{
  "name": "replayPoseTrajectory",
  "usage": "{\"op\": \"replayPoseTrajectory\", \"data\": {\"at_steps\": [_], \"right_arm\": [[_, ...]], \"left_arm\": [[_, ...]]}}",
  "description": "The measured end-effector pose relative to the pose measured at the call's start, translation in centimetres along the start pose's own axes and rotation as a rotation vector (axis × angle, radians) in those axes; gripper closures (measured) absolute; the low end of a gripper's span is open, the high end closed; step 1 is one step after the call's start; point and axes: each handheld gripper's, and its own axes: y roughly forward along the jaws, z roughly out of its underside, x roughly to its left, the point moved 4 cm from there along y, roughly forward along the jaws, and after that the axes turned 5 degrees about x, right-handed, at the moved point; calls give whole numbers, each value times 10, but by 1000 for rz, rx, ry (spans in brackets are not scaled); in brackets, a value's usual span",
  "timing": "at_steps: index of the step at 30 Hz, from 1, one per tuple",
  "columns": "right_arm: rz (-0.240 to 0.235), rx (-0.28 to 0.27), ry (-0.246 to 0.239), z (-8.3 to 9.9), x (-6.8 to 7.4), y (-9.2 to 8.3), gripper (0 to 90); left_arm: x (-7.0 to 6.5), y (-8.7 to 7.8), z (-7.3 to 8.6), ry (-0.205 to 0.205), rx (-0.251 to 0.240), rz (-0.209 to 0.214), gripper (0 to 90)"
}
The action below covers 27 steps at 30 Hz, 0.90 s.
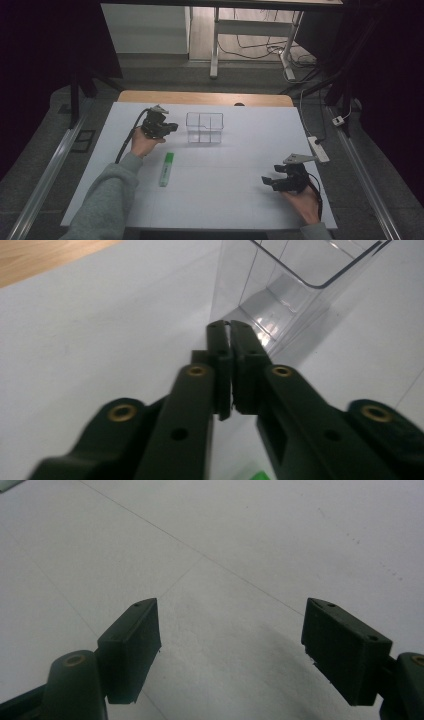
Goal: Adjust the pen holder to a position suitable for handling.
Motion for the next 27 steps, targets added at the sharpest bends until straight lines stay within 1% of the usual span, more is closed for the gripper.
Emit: {"op": "replayPoseTrajectory", "data": {"at_steps": [1,4,5,6,7,12,15,16,20,23,24,27], "right_arm": [[0,1,-1,0,0,0,227],[2,-1,-2,0,0,0,227],[2,-1,-2,0,0,0,227],[2,-1,-2,0,0,0,227],[2,-1,-3,0,0,-1,227],[1,-9,-5,0,1,-2,227],[4,-12,-4,0,1,-3,227],[4,-11,-4,0,1,-3,227],[10,-6,-8,0,1,-3,227],[11,-6,-9,0,1,-3,227],[11,-5,-8,0,1,-3,227],[8,-7,-7,0,1,-3,227]], "left_arm": [[0,0,0,0,0,0,782],[-1,-11,4,-14,-9,-1,674],[-2,-16,6,-19,-3,-4,638],[-2,-16,6,-19,-3,-4,608],[-4,-21,7,-23,4,-4,579],[-8,-29,11,-28,9,-6,462],[-11,-35,16,-41,5,0,429],[-13,-38,20,-48,6,10,422],[-16,-41,26,-53,22,3,387],[-18,-45,32,-55,44,-21,385],[-19,-47,35,-53,50,-22,382],[-20,-50,39,-62,50,-16,364]]}}
